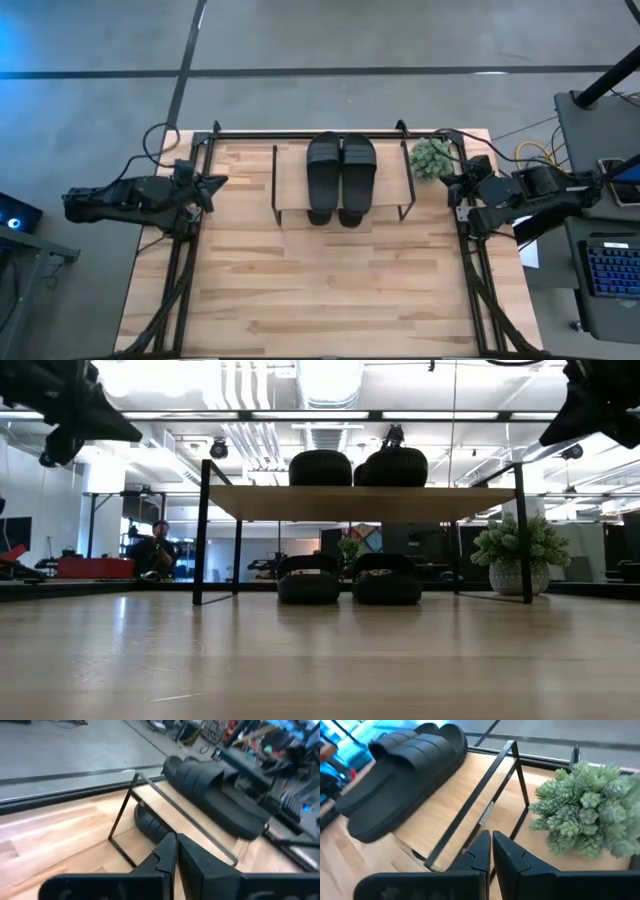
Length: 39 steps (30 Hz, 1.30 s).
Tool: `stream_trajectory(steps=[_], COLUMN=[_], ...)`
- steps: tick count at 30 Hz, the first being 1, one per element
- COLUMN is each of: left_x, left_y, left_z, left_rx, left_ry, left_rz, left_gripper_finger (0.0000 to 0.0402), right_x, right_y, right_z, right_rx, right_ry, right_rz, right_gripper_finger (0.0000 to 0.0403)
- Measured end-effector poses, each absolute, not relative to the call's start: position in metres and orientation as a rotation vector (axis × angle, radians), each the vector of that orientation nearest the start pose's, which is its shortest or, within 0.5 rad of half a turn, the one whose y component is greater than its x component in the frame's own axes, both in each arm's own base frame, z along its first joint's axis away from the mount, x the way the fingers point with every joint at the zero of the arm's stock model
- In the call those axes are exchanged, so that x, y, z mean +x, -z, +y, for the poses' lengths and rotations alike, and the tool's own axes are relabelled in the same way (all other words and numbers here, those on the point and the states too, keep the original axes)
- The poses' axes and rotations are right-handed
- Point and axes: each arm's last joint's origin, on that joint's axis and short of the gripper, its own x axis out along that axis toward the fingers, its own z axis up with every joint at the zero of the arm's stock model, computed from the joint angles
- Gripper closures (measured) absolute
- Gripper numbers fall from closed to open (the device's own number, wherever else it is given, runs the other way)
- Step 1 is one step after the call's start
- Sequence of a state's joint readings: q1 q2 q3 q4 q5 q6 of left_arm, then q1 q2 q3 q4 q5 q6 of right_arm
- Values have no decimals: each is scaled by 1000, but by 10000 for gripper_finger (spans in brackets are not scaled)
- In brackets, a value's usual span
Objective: Pick and place slides into the shelf
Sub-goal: Return to Home Position
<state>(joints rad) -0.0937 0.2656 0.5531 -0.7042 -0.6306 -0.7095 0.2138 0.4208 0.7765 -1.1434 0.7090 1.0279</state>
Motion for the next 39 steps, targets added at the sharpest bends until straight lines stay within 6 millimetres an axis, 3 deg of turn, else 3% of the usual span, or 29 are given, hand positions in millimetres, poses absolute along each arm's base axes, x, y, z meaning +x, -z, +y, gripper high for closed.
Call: stream_trajectory(steps=[9,12,14,21,25,28,32,39], left_x=[71,77,80,75,84,90,96,97], left_y=[-267,-266,-262,-228,-206,-202,-185,-176], left_z=[8,4,2,2,1,1,0,0], left_rx=[-480,-437,-429,-463,-454,-463,-445,-445], left_ry=[-516,-363,-281,-255,-241,-219,-212,-196], left_rz=[167,179,174,56,-1,-59,-87,-148], left_gripper_finger=[401,401,401,401,401,401,401,401], right_x=[65,70,71,53,50,53,57,80], right_y=[-291,-293,-294,-283,-278,-274,-259,-221], right_z=[-5,-4,-4,-8,-6,-2,2,8], right_rx=[538,537,537,556,535,492,477,508], right_ry=[759,728,718,693,498,298,135,125], right_rz=[407,405,395,316,199,63,-84,-67], right_gripper_finger=[390,390,390,390,390,390,390,390])
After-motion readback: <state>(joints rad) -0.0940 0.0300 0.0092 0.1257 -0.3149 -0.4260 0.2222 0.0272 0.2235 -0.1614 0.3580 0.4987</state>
